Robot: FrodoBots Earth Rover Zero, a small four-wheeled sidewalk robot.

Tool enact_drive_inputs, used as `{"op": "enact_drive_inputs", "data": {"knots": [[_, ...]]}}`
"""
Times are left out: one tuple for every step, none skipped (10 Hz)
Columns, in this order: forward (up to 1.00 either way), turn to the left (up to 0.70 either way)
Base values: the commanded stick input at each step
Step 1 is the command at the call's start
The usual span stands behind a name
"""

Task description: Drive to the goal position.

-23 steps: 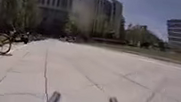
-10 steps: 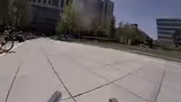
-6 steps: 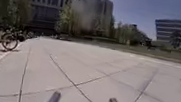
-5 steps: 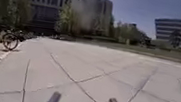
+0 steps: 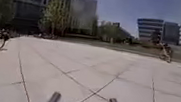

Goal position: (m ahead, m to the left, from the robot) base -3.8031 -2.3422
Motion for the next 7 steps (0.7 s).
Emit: {"op": "enact_drive_inputs", "data": {"knots": [[-0.7, 0.35], [-0.7, 0.35], [-0.7, 0.27], [-0.7, 0.0], [-0.7, 0.0], [-0.7, 0.0], [-0.7, 0.0]]}}
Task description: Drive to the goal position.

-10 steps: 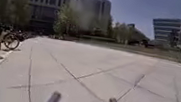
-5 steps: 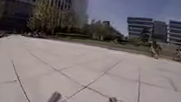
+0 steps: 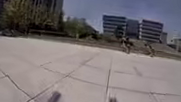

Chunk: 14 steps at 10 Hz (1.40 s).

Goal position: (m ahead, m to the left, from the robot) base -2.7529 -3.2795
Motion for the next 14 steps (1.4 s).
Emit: {"op": "enact_drive_inputs", "data": {"knots": [[-0.7, 0.0], [-0.7, 0.0], [-0.7, 0.0], [-0.7, 0.0], [-0.7, 0.0], [-0.7, 0.0], [-0.7, 0.0], [-0.7, 0.0], [-0.7, 0.0], [-0.7, 0.01], [-0.7, 0.04], [-0.7, 0.34], [-0.7, 0.35], [-0.7, 0.35]]}}
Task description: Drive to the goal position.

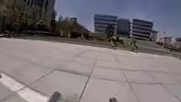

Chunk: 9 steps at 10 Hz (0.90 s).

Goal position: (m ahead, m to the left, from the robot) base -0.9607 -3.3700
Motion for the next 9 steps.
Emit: {"op": "enact_drive_inputs", "data": {"knots": [[-0.7, 0.35], [-0.7, 0.35], [-0.7, 0.35], [-0.7, 0.35], [-0.7, 0.35], [-0.7, 0.35], [-0.38, 0.29], [0.0, 0.08], [0.0, 0.0]]}}
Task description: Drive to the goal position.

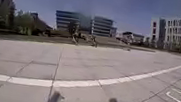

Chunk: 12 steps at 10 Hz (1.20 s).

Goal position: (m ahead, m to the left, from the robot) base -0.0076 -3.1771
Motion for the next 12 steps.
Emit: {"op": "enact_drive_inputs", "data": {"knots": [[0.0, 0.0], [0.3, 0.0], [0.6, 0.0], [0.67, 0.0], [0.7, -0.32], [0.7, -0.32], [0.7, -0.32], [0.7, -0.32], [0.7, -0.32], [0.7, -0.32], [0.7, -0.32], [0.7, -0.32]]}}
